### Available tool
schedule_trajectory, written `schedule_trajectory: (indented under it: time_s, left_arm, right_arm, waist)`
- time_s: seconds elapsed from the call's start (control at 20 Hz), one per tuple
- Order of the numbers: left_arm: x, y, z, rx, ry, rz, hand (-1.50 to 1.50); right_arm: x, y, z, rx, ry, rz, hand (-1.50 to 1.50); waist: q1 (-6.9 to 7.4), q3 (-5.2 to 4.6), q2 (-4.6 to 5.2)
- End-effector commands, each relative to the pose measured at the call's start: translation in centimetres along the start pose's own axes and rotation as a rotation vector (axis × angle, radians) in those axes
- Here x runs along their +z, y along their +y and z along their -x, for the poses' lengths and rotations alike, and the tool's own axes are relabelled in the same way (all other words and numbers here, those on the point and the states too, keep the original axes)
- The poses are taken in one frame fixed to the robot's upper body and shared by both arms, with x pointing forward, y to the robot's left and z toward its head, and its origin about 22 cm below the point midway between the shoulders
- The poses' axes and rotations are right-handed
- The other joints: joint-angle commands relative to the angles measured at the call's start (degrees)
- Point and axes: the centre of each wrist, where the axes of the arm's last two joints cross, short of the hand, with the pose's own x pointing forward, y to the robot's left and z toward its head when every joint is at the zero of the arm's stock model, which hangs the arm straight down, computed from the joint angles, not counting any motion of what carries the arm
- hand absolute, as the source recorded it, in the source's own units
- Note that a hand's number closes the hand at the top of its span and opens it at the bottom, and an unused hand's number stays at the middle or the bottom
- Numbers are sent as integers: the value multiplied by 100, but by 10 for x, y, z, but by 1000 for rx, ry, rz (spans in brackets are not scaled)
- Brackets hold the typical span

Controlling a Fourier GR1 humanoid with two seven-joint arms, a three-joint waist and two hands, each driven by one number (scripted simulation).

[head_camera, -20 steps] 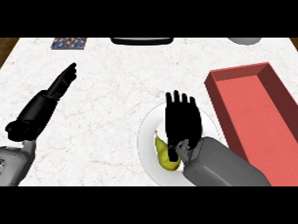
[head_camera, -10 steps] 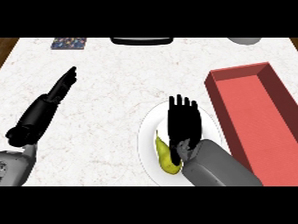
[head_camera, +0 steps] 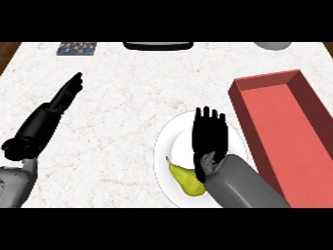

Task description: Pick the bell pepper from the plate and place it in the cardboard box

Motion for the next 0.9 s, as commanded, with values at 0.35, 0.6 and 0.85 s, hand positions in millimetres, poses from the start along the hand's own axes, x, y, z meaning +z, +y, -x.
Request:
schedule_trajectory:
  time_s: [0.35, 0.6, 0.85]
  left_arm:
    - [5, -15, -18, 6, -8, -6, 0]
    - [1, 0, -1, -4, -7, 1, 0]
    - [10, 1, -5, 4, 11, 17, 0]
  right_arm:
    - [-6, 28, 21, 6, 82, -58, -150]
    - [-16, 19, -5, 81, -41, 52, 150]
    - [-11, 26, 4, 104, -57, 157, 150]
  waist:
    - [13, 14, 12]
    - [35, 13, 27]
    - [27, 13, 17]
